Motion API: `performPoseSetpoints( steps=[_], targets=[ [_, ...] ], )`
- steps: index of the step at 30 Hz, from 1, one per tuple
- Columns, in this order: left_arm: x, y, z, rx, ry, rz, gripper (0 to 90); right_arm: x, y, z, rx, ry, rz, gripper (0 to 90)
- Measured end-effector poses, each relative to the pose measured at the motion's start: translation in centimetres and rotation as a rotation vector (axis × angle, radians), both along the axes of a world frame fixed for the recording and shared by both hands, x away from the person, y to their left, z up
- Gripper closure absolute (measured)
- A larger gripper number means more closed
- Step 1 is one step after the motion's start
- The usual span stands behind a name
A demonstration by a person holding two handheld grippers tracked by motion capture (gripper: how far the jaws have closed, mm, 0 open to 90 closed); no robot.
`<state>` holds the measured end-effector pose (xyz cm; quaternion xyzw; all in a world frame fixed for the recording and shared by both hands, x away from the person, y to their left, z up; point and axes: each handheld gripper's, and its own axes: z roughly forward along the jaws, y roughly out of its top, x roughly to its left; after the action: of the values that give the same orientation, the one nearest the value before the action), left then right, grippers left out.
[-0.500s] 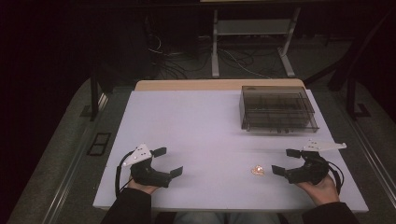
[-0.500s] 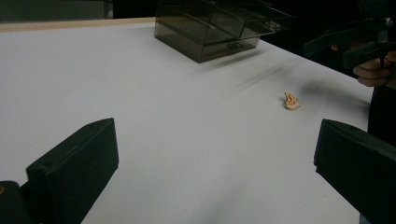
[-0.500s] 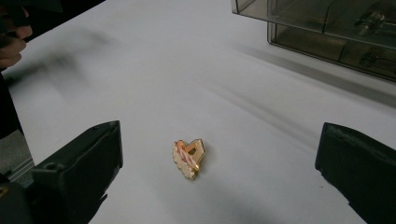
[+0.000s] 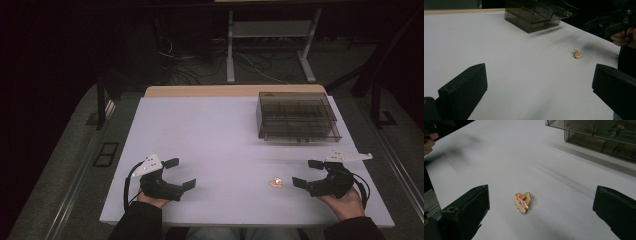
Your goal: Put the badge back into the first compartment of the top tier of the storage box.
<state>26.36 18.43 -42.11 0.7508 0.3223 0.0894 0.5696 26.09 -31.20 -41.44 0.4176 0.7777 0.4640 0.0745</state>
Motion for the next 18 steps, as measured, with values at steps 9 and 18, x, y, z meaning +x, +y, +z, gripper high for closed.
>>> performPoseSetpoints(
  steps=[9, 18],
  targets=[
    [-0.09, 0.13, -0.04, -0.002, 0.002, 0.004, 0.0, -0.21, -0.06, 0.10, -0.006, 0.000, 0.004, 0.1],
    [-0.26, 0.18, -0.14, 0.006, 0.007, 0.011, 0.0, -0.16, 0.37, 0.46, -0.027, 0.027, 0.017, 0.1]
  ],
)
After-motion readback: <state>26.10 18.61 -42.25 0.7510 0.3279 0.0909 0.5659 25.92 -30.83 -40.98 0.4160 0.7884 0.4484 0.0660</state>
